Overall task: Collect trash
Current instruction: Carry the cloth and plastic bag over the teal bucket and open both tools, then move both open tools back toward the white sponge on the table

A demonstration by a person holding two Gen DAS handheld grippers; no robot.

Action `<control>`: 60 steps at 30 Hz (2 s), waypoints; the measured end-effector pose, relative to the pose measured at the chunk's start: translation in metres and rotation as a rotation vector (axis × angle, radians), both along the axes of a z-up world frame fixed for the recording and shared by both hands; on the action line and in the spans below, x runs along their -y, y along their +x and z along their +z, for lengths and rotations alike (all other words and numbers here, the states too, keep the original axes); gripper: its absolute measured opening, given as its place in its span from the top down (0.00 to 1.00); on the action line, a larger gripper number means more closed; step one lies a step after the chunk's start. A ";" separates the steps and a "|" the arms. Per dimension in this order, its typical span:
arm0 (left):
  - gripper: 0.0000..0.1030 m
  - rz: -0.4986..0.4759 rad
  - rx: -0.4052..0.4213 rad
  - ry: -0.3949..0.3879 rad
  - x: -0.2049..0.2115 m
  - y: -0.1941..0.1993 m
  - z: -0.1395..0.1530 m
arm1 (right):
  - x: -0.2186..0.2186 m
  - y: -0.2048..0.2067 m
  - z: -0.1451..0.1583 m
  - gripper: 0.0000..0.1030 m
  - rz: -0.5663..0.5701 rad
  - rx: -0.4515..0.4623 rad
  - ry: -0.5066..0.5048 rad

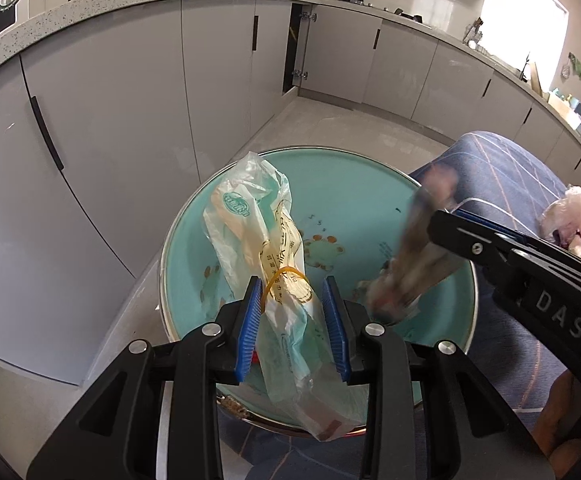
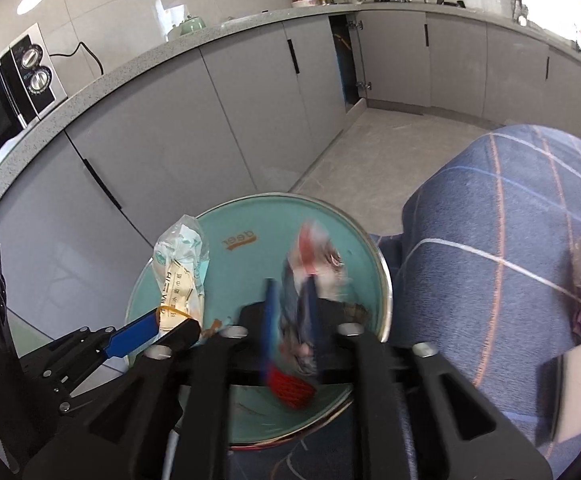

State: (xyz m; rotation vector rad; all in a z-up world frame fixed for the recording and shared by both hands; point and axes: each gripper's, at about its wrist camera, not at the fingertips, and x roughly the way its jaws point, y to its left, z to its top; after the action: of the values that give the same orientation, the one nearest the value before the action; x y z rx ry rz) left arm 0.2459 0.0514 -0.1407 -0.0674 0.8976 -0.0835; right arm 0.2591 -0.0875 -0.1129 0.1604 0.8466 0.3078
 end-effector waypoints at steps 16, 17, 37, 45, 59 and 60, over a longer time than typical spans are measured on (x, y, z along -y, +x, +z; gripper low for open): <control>0.15 0.086 0.074 0.125 0.004 -0.022 0.019 | 0.023 -0.046 0.038 0.23 -0.090 0.173 0.002; 0.14 0.093 0.077 0.129 0.004 -0.024 0.021 | 0.024 -0.049 0.039 0.21 -0.093 0.176 0.003; 0.06 0.062 0.123 0.171 0.038 -0.049 0.044 | 0.078 -0.096 0.039 0.05 -0.203 0.201 -0.046; 0.06 0.025 0.129 0.184 0.058 -0.055 0.046 | 0.104 -0.107 0.036 0.06 -0.256 0.189 -0.034; 0.06 -0.051 0.120 0.164 0.094 -0.066 0.045 | 0.148 -0.135 0.036 0.06 -0.351 0.186 -0.020; 0.06 -0.058 0.120 0.164 0.097 -0.067 0.044 | 0.152 -0.138 0.035 0.06 -0.359 0.184 -0.021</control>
State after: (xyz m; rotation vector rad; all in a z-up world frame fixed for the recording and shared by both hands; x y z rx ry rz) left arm 0.1785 -0.0459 -0.0965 0.1157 0.7842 -0.0673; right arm 0.1209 -0.2392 -0.0777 0.2564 0.6237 -0.0240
